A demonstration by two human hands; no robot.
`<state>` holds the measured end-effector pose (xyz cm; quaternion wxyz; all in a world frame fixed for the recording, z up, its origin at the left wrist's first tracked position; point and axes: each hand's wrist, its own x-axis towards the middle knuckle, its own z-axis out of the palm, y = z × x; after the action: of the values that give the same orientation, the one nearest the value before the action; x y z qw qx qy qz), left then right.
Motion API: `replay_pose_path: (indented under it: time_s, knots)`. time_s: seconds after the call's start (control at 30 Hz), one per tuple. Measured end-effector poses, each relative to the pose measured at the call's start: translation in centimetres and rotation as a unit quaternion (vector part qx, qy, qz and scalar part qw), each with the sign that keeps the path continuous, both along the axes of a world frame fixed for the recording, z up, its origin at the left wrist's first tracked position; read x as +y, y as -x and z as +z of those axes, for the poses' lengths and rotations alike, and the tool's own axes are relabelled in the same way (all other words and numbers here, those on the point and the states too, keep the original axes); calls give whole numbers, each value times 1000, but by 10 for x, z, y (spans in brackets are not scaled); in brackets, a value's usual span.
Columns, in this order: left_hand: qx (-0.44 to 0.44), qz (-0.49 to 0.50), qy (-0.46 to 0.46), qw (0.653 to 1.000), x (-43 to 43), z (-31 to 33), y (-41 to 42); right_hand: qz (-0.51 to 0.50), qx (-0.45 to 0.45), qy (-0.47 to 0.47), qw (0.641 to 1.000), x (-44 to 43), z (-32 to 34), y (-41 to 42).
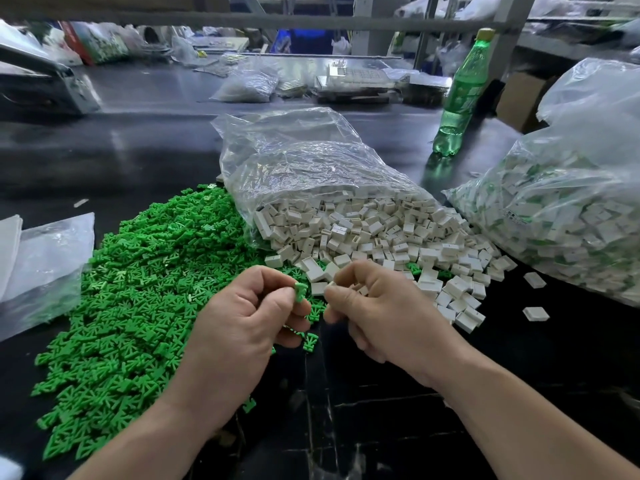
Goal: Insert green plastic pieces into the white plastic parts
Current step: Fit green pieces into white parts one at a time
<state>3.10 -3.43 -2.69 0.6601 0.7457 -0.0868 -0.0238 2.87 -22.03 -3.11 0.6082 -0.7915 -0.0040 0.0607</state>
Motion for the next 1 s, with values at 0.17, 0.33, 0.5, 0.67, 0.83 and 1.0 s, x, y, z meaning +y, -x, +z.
replay_pose_path:
  time_s: [0.17,0.33,0.5,0.67,0.83,1.0]
  knots:
    - [55,-8,71,996,3,-3,-5,-12,63,-152,986,1,-1,-3]
    - [91,-31,143,985,4,-5,-8,23,89,-239,967,0,4,-1]
    - [80,-47,155,984,4,-8,-7,83,113,-298,944,-2,6,2]
    - [67,-52,160,984,3,-7,-6,90,110,-292,946,-1,7,3]
    - [36,-64,161,984,3,-5,-3,63,112,-277,952,2,10,5]
    - [-2,-37,171,985,3,-1,-2,30,102,-256,961,4,10,3]
